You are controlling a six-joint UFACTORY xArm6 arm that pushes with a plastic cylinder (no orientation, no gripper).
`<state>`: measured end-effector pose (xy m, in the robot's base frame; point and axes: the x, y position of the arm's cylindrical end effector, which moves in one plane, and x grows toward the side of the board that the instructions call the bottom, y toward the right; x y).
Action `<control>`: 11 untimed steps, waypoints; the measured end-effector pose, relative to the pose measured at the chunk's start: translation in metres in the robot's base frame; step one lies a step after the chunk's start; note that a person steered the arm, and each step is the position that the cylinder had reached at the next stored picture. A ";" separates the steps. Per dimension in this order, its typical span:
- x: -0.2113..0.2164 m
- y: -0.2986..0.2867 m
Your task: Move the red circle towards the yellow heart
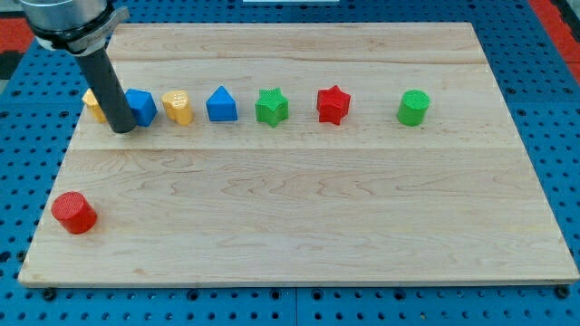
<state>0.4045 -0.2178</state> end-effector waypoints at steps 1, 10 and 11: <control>0.000 0.012; 0.094 0.018; 0.081 0.049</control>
